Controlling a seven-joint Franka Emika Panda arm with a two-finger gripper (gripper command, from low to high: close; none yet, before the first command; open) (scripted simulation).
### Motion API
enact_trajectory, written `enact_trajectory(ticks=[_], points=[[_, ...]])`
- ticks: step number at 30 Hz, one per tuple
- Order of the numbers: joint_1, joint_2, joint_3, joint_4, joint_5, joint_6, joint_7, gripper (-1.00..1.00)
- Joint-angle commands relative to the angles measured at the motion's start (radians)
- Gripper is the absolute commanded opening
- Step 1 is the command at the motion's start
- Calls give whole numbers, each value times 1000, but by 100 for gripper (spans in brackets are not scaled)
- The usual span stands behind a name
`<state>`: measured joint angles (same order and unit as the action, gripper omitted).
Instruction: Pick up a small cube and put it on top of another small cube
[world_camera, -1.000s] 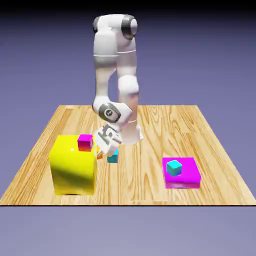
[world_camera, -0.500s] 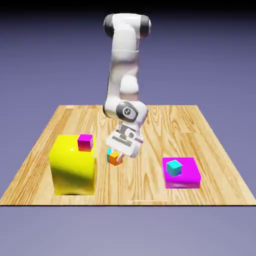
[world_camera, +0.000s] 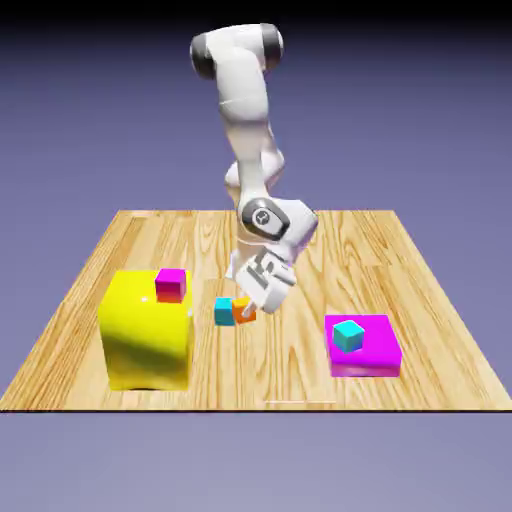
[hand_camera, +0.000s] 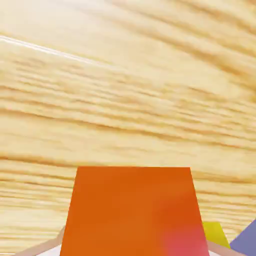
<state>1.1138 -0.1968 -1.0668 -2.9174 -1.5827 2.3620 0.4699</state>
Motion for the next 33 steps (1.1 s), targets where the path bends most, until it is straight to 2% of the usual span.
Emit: enact_trajectory(ticks=[1,17,19,33], points=[[-28,-12,36,-5,31,-15,-4,-100],[-473,-198,614,-86,565,-260,-106,-100],[-516,-188,592,-138,574,-282,-89,-100],[-987,28,956,-121,423,-76,13,-100]])
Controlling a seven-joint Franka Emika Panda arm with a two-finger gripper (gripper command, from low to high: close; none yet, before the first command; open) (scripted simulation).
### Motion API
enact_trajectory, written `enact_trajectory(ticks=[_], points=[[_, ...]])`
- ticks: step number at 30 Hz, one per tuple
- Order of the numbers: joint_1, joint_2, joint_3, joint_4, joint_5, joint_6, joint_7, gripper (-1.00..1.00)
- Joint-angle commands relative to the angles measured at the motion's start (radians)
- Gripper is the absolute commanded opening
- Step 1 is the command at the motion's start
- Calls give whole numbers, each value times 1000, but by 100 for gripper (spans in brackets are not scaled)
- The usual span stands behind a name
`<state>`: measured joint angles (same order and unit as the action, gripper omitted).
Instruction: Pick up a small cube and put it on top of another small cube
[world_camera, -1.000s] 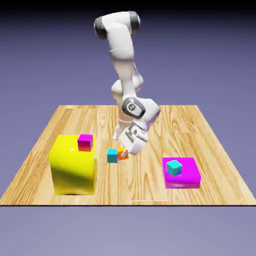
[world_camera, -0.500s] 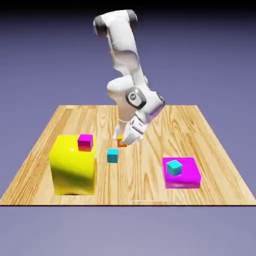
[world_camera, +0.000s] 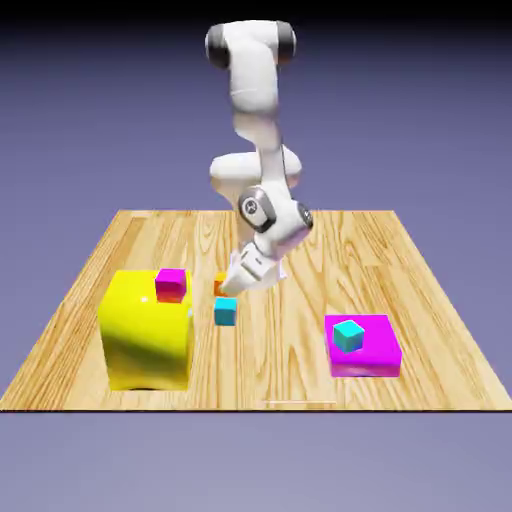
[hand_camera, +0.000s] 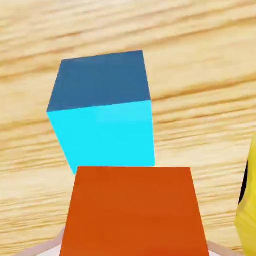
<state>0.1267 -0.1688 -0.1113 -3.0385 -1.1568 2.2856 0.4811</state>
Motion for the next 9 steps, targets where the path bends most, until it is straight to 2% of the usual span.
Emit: enact_trajectory(ticks=[1,7,8,9], points=[[-36,17,28,1,-15,16,10,-100],[-236,108,182,8,-79,104,53,-100],[-236,108,182,8,-79,104,53,100],[-236,108,182,8,-79,104,53,100]])
